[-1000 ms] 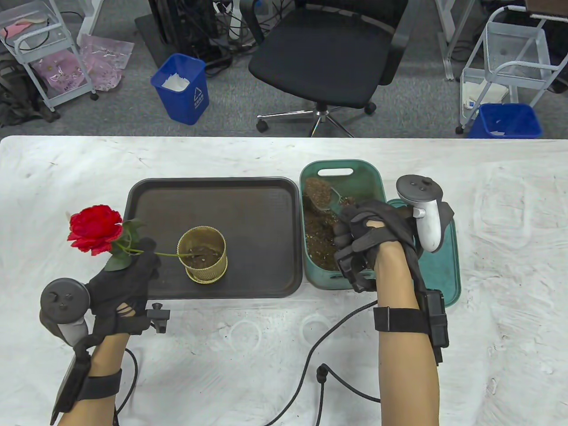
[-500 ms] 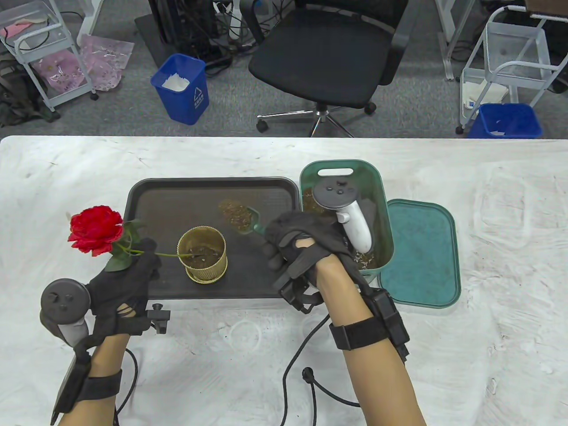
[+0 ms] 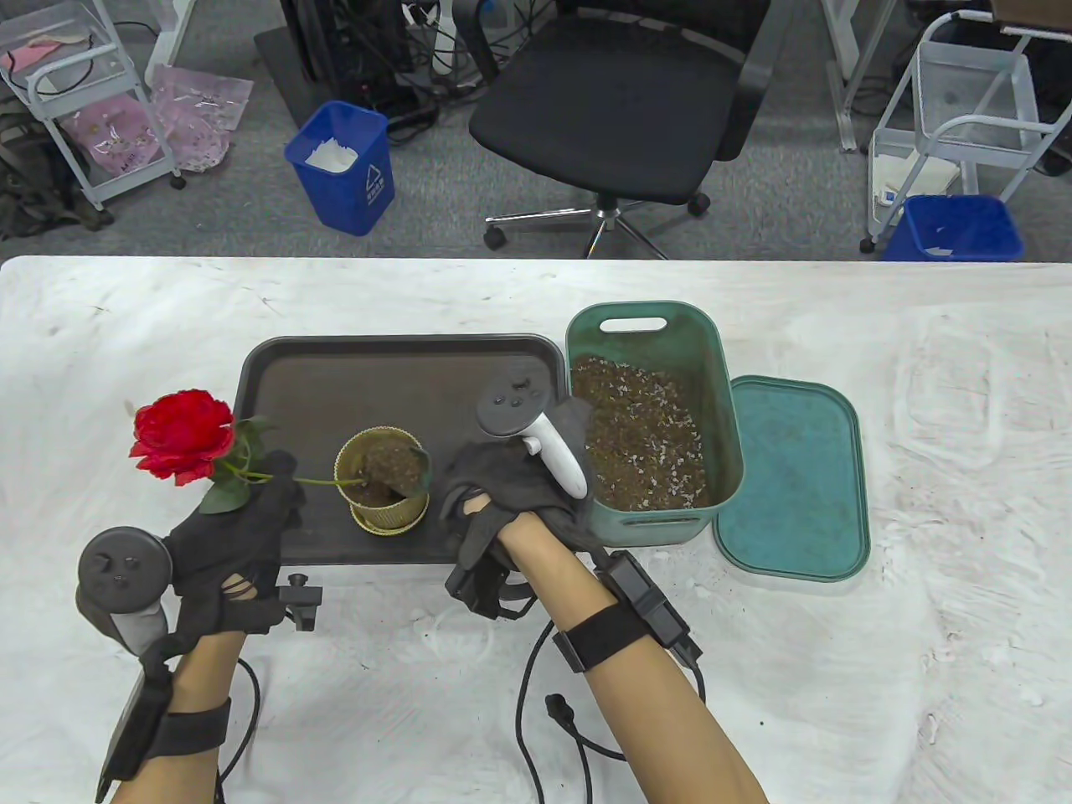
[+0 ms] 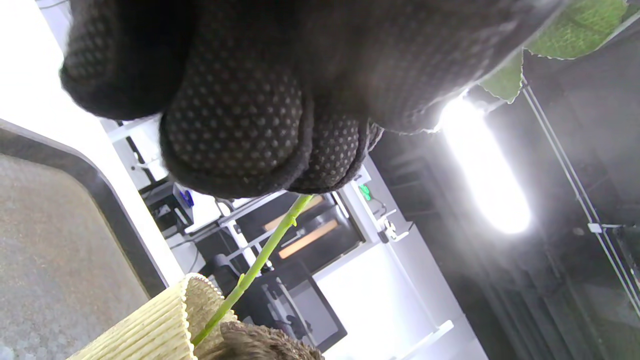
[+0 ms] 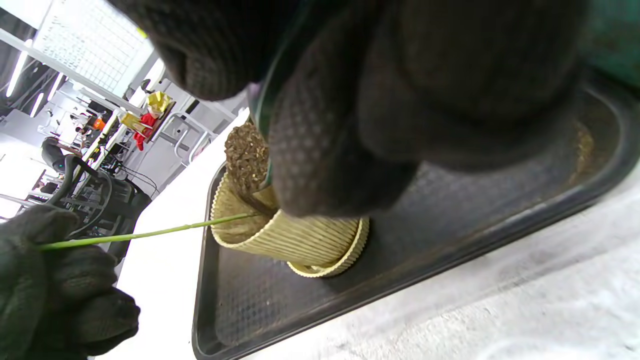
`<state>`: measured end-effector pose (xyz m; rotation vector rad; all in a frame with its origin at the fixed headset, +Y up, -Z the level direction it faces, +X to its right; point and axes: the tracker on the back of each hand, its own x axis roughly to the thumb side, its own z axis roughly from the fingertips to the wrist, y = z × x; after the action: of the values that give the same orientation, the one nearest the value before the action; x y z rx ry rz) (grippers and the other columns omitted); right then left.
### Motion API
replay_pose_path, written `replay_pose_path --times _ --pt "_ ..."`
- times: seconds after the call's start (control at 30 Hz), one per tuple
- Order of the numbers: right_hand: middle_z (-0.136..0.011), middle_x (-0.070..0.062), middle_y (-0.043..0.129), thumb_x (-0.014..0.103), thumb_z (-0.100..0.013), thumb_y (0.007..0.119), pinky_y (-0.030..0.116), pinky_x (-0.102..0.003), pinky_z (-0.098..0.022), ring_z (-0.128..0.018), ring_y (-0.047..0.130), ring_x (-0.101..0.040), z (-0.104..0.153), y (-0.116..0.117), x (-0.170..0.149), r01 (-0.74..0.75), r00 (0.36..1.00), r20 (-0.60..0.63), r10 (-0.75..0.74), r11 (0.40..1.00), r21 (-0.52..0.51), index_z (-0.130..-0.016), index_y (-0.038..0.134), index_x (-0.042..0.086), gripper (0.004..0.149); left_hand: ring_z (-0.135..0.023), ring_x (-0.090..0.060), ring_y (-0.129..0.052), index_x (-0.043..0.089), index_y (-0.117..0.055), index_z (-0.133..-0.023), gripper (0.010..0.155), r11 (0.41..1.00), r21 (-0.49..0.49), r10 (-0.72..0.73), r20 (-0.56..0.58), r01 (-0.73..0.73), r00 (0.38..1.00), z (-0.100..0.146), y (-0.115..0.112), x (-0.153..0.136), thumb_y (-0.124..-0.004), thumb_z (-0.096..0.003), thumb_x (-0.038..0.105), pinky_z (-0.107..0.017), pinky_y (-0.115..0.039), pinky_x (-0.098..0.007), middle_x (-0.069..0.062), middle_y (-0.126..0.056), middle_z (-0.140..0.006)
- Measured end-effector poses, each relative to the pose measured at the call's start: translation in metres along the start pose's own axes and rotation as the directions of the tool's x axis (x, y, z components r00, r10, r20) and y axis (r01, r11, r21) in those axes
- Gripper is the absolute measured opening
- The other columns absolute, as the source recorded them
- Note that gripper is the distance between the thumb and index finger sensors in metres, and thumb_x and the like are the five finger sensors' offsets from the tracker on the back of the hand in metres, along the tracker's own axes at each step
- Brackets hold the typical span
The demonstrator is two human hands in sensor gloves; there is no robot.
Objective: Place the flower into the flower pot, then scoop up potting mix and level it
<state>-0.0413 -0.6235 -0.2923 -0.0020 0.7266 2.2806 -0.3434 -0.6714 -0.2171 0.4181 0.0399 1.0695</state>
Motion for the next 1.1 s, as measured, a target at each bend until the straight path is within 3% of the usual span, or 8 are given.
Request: replay_pose_path --times 0.4,0.77,0.93,1.1 --pt "-0.062 -0.017 0.098 0.032 -0.041 0.079 0.095 -0.038 -0.013 -0.027 0.107 -0.028 0.007 0.011 0.026 -0.252 0.964 0.05 0.261 0.958 -0.137 -0.085 0.073 0.002 0.053 -0.032 -0.017 -0.112 0.024 -0.095 -0.078 0.043 1.0 -0.007 0.002 0.004 -0.002 1.0 0.0 -0.001 0.0 -0.089 -0.0399 0.044 -0.032 -0.094 -0.036 0.005 -0.107 -0.059" --pt "-0.062 -0.016 0.098 0.032 -0.04 0.082 0.095 -0.039 -0.014 -0.028 0.108 -0.028 0.029 0.032 0.05 -0.519 0.818 0.063 0.572 0.781 -0.348 -0.085 0.074 0.004 0.053 -0.031 -0.017 -0.112 0.024 -0.095 -0.078 0.043 1.0 -0.005 0.001 0.003 -0.001 1.0 0.0 -0.001 0.0 -0.089 -0.0399 0.044 -0.032 -0.094 -0.036 0.005 -0.107 -0.059" --pt "-0.062 -0.016 0.098 0.032 -0.04 0.082 0.095 -0.039 -0.014 -0.028 0.108 -0.028 0.036 0.028 0.054 -0.526 0.807 0.061 0.588 0.761 -0.379 -0.085 0.074 0.004 0.053 -0.032 -0.017 -0.112 0.024 -0.095 -0.078 0.043 1.0 -0.003 0.004 -0.001 -0.004 1.0 0.0 -0.001 0.0 -0.089 -0.0398 0.044 -0.032 -0.094 -0.036 0.004 -0.107 -0.059" --pt "-0.062 -0.016 0.098 0.032 -0.04 0.081 0.095 -0.039 -0.014 -0.028 0.108 -0.028 0.047 0.003 0.056 -0.462 0.847 0.057 0.529 0.785 -0.413 -0.085 0.075 0.004 0.053 -0.031 -0.017 -0.112 0.024 -0.095 -0.078 0.044 1.0 -0.005 0.005 0.0 -0.005 1.0 0.0 -0.001 0.0 -0.089 -0.0398 0.044 -0.032 -0.094 -0.036 0.004 -0.107 -0.059"
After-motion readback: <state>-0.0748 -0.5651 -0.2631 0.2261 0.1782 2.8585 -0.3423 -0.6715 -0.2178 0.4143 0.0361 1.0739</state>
